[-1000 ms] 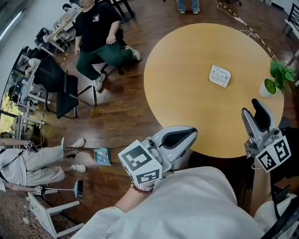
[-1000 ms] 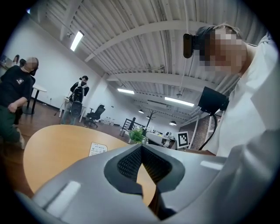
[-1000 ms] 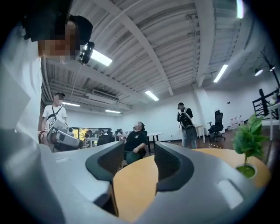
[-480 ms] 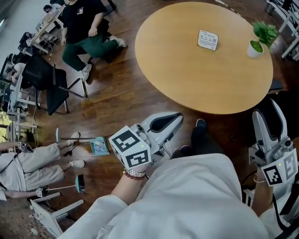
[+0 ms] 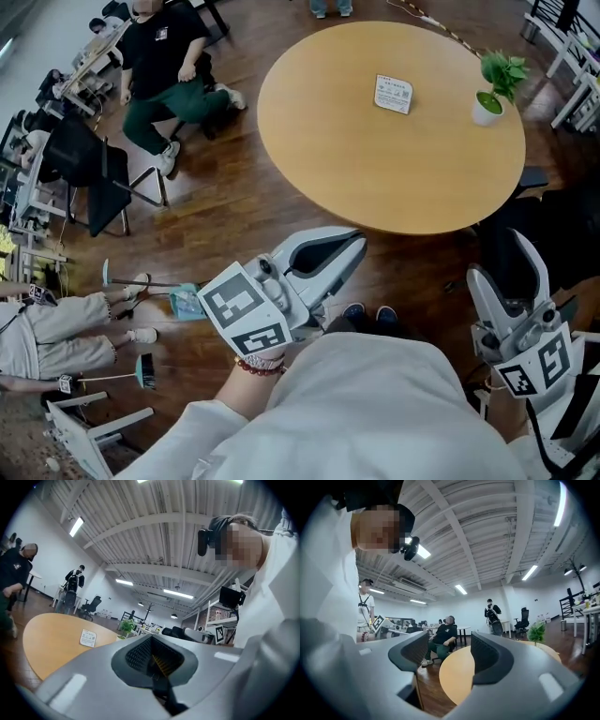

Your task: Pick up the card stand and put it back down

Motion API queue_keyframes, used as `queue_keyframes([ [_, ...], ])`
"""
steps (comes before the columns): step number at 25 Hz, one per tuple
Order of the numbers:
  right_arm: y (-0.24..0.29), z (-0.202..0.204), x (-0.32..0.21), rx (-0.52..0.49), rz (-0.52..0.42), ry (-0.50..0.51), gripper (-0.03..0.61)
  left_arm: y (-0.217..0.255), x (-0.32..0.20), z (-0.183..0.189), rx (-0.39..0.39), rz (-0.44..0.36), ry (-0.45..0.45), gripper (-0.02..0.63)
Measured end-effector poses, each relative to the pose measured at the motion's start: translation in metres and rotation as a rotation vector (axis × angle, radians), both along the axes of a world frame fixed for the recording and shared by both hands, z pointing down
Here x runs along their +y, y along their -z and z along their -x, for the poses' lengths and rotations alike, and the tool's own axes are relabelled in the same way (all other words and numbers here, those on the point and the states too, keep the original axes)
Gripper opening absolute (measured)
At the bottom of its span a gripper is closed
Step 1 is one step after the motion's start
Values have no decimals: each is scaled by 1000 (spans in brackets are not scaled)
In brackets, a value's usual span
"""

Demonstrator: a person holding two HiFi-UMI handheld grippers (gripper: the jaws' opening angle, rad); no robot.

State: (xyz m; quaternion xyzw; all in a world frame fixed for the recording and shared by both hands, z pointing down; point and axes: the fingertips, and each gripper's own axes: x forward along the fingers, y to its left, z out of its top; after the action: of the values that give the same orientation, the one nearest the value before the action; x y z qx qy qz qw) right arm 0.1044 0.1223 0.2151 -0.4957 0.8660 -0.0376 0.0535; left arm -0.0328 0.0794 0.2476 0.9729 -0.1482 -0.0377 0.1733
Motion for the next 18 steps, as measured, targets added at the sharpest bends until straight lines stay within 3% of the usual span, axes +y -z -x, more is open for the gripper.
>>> queue_keyframes([
  [4,17,-18,10,19,-34,31,278,24,8,-14,-38,-57,20,-18],
  [9,25,-66,10,41,-16,-47,276,35,5,-13,-209,-177,61,-18],
  [14,1,-72,-6,64,33,-61,276,6,-13,15,-266,-126,113,-18],
  [18,0,-39,-11,89,52,-26,276,1,-19,54,-251,-88,159,-18],
])
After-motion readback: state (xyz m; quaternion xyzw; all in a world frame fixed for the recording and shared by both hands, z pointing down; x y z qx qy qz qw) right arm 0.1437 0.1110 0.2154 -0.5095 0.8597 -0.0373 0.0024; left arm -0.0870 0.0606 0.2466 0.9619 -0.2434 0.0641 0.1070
